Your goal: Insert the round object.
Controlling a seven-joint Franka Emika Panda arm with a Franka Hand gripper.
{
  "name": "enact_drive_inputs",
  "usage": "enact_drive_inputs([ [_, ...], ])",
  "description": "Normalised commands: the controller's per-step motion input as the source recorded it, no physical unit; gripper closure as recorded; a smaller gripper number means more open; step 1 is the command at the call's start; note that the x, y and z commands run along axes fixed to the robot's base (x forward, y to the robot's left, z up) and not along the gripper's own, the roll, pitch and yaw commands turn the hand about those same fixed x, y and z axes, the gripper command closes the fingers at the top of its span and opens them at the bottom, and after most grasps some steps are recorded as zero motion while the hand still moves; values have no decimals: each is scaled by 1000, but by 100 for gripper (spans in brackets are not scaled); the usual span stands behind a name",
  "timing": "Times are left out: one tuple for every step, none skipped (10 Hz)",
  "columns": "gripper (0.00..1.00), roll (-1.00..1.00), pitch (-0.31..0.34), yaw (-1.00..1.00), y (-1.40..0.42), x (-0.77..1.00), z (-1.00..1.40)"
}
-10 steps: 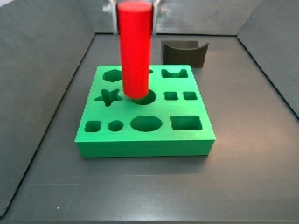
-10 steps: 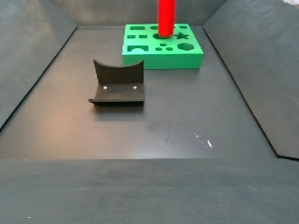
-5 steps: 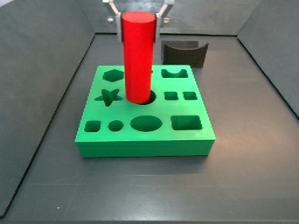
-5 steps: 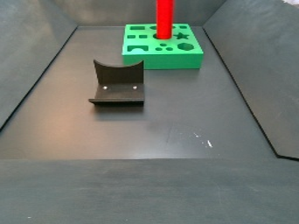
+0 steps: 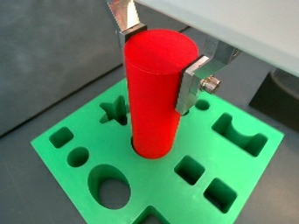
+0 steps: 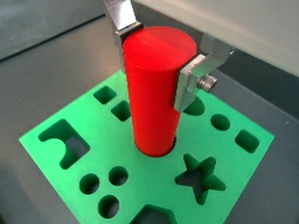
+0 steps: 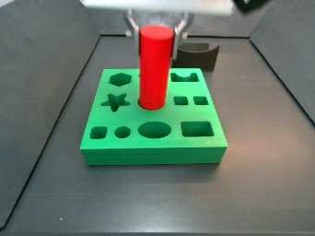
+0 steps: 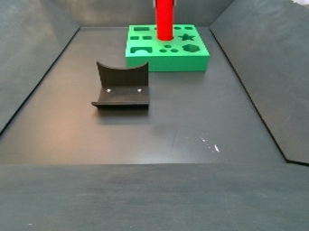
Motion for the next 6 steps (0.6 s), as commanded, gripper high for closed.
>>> enact_drive_inputs([
  [100, 13, 0, -120, 0, 0, -397],
  [100, 10, -3, -120, 0, 0, -403],
  [100, 43, 0, -106, 0, 0, -297],
  [100, 14, -31, -23, 0, 0, -80],
  [100, -47, 0, 0, 49, 0, 0],
  [100, 0, 0, 0, 0, 0, 0],
])
